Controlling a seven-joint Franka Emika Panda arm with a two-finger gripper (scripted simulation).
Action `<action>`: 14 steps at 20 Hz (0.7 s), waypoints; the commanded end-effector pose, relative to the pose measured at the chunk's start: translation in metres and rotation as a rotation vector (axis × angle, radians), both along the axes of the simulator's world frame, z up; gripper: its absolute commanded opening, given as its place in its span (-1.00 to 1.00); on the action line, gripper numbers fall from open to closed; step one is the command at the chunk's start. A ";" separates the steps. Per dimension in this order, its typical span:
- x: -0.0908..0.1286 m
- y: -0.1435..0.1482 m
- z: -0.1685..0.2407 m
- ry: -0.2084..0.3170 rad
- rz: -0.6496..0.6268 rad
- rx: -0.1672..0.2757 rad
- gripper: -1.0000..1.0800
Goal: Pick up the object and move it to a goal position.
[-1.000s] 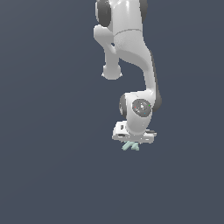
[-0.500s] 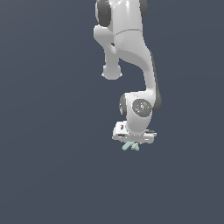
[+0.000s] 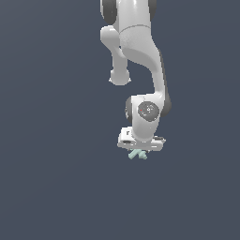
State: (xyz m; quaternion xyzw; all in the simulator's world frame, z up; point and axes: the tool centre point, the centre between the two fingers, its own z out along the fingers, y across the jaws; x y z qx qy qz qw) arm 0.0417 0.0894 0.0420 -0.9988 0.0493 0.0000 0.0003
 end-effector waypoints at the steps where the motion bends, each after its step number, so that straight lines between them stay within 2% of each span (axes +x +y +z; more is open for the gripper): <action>1: -0.003 -0.009 0.010 -0.001 -0.001 0.000 -1.00; 7: -0.017 -0.042 0.045 -0.001 -0.001 0.000 -1.00; 14: -0.038 -0.099 0.105 -0.001 -0.002 0.000 -1.00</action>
